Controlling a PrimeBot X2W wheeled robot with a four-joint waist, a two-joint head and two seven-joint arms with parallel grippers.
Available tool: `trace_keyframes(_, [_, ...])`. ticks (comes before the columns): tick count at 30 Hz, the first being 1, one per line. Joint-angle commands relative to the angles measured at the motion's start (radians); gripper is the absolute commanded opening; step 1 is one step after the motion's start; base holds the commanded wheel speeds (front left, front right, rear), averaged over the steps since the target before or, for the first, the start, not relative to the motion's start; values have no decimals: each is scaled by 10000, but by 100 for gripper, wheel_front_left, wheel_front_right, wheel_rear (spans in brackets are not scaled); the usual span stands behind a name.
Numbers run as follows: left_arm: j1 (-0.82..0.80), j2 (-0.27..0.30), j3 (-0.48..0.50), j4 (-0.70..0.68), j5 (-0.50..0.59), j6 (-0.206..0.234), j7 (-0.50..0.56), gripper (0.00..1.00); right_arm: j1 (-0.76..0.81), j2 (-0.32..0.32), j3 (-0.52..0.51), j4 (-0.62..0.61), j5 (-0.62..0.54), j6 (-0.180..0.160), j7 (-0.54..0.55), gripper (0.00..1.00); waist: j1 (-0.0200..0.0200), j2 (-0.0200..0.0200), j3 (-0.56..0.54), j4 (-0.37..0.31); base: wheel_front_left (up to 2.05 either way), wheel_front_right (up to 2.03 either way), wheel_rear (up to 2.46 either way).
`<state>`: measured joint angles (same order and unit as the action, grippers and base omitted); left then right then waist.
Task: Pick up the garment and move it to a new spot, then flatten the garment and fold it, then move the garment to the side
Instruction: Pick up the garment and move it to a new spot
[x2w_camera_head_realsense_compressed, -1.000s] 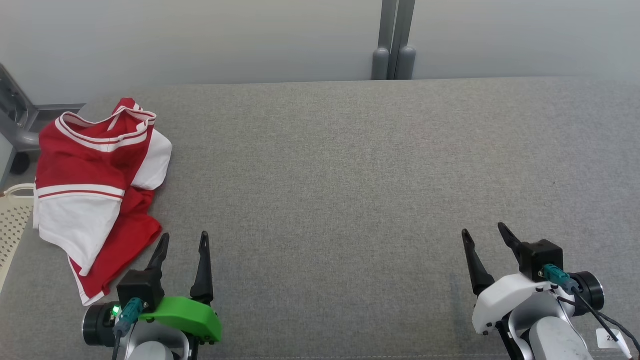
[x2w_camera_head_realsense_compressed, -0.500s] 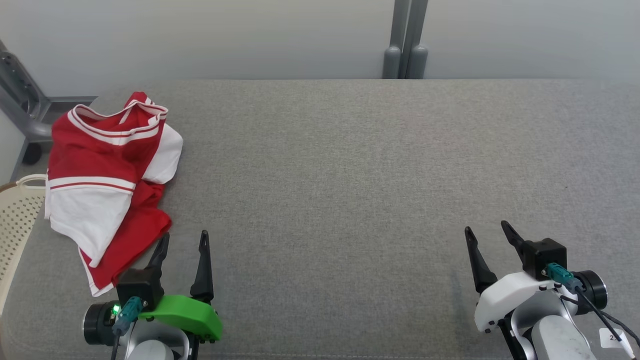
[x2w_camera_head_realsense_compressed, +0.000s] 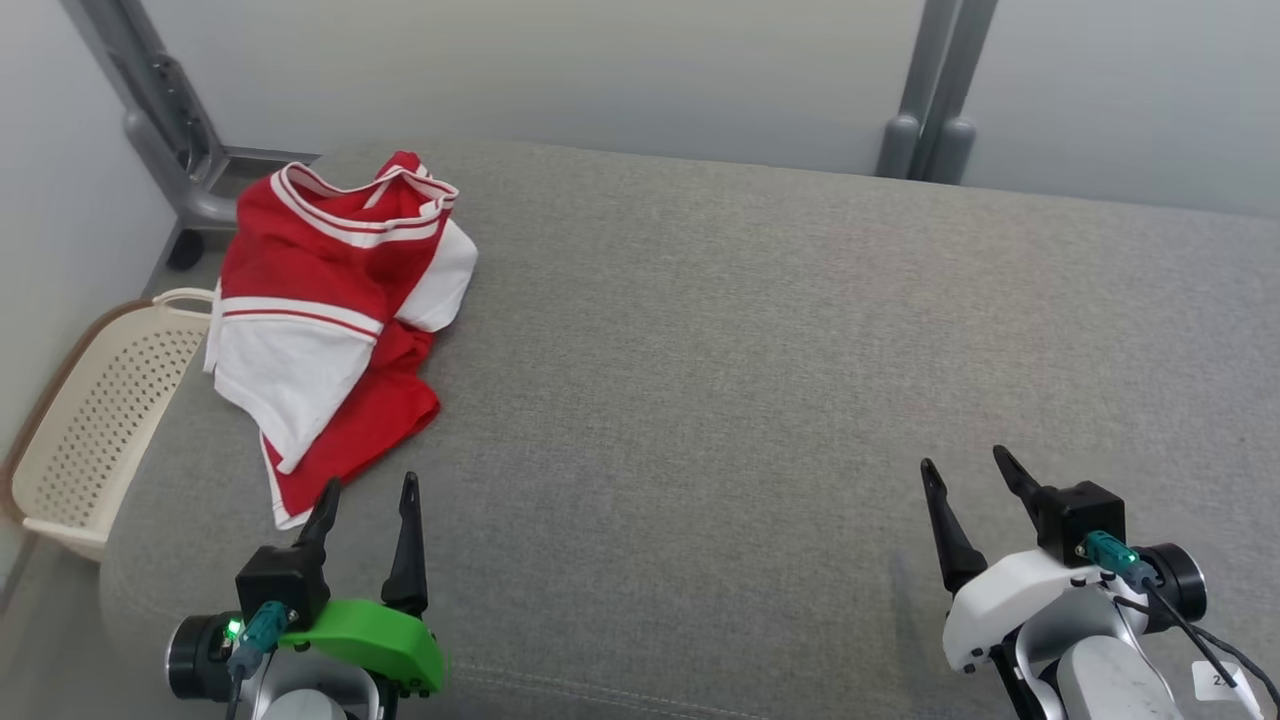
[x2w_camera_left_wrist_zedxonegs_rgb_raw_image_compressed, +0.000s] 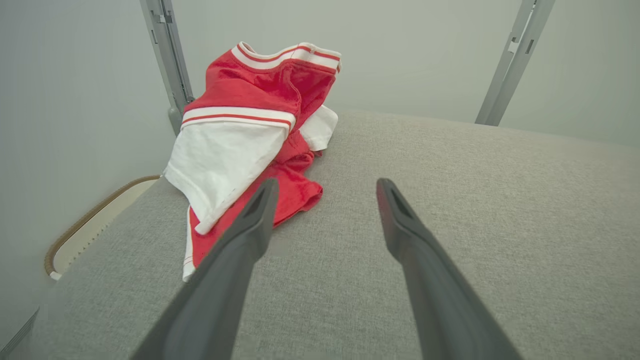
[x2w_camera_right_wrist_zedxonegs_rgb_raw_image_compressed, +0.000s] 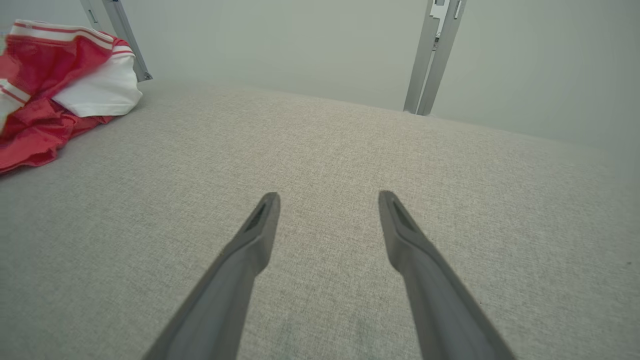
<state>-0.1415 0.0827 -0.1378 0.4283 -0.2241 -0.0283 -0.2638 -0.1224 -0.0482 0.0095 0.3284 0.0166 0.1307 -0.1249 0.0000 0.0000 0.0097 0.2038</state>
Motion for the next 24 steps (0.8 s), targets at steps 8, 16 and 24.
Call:
trace_keyframes(8, [174, 159, -49, -78, -46, 102, 51, 100, 143, -39, 117, -17, 132, 1, -50, 100, 0, 0, -103, 1193, 0, 0, 0])
trace_keyframes(16, [250, 213, -116, -164, -115, 138, 124, 100, 105, -41, 189, 52, 189, 1, -85, 100, 0, 0, -86, 1864, 0, 0, 0])
trace_keyframes(24, [242, 254, -108, -257, -234, 206, 137, 100, -2, -41, 228, 64, 209, -1, -111, 100, 0, 0, -44, 2182, 0, 0, 0])
